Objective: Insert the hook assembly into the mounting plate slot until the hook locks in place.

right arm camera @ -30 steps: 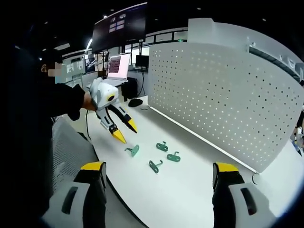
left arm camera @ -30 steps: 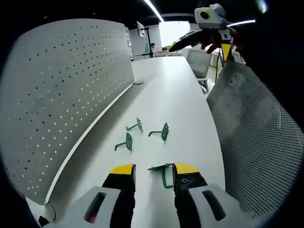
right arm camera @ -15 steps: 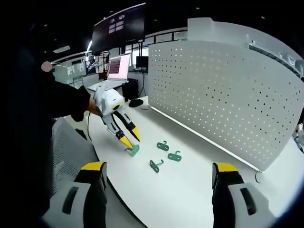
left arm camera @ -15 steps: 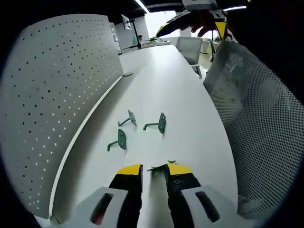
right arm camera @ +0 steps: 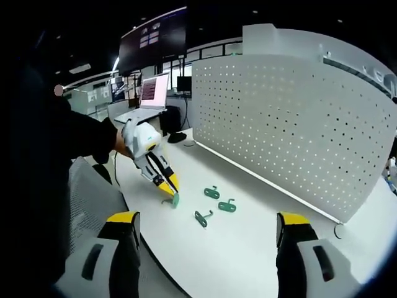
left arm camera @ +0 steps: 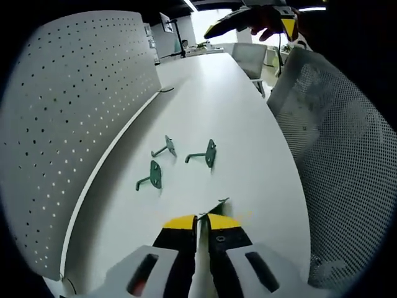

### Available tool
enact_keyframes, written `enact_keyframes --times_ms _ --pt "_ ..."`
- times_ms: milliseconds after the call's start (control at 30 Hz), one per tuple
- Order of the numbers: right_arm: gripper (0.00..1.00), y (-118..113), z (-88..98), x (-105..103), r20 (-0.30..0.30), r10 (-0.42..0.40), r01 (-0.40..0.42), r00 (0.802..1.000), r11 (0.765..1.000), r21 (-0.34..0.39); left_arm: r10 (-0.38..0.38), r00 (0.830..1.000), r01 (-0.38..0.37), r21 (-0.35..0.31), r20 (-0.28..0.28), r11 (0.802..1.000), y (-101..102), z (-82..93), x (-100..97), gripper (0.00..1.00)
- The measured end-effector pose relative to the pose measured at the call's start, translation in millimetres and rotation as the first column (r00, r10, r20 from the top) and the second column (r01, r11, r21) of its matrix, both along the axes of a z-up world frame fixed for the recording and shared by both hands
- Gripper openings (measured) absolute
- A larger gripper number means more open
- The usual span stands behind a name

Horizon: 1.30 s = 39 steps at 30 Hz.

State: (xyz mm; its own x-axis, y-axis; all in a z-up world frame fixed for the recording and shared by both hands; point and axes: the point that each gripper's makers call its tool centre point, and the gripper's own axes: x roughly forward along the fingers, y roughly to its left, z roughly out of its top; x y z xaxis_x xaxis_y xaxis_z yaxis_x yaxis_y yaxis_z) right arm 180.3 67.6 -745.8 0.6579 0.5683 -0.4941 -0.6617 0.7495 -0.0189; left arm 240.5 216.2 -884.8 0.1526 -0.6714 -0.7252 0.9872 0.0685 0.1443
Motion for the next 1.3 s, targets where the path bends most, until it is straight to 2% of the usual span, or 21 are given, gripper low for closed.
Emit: enact_keyframes --times_ms 267,400,567,700,800,1100,1200,1300 --pt "0.88 2.9 1.7 -0.1 0.003 0.015 -0.015 1.000 1.000 -0.002 0.011 1.000 -0.011 0.019 -0.020 1.000 6.7 -3.6 -11.7 0.03" --pt "0.88 3.6 2.6 -0.6 0.003 0.019 -0.019 1.000 1.000 -0.004 0.018 1.000 -0.018 -0.008 -0.022 1.000 -0.9 4.5 -12.6 0.10" --pt "0.87 5.5 3.6 -1.6 0.004 0.026 -0.026 1.000 1.000 -0.008 0.026 0.999 -0.026 -0.026 -0.021 0.999 -14.7 8.4 -9.1 0.10" --pt "0.87 3.8 3.5 -2.5 0.005 0.022 -0.022 1.000 1.000 -0.007 0.041 0.999 -0.041 -0.015 -0.027 0.999 -22.8 4.1 -5.2 0.09" --pt "0.87 1.5 3.0 -2.8 0.005 0.015 -0.015 1.000 1.000 -0.008 0.053 0.998 -0.053 0.012 -0.026 0.999 -23.7 -1.1 -2.7 0.06" --pt "0.87 1.3 3.0 -3.8 0.005 0.008 -0.008 1.000 1.000 -0.006 0.079 0.996 -0.077 0.035 -0.037 0.996 -22.8 -5.4 1.4 0.02" --pt "0.87 3.0 4.8 -4.1 0.010 0.012 -0.012 1.000 1.000 -0.007 0.094 0.995 -0.093 0.033 -0.038 0.995 -20.4 -2.1 3.1 0.02" --pt "0.86 4.3 6.2 -4.4 0.014 0.016 -0.016 1.000 1.000 -0.011 0.115 0.993 -0.115 0.003 -0.030 0.993 -19.1 6.9 5.5 0.02"
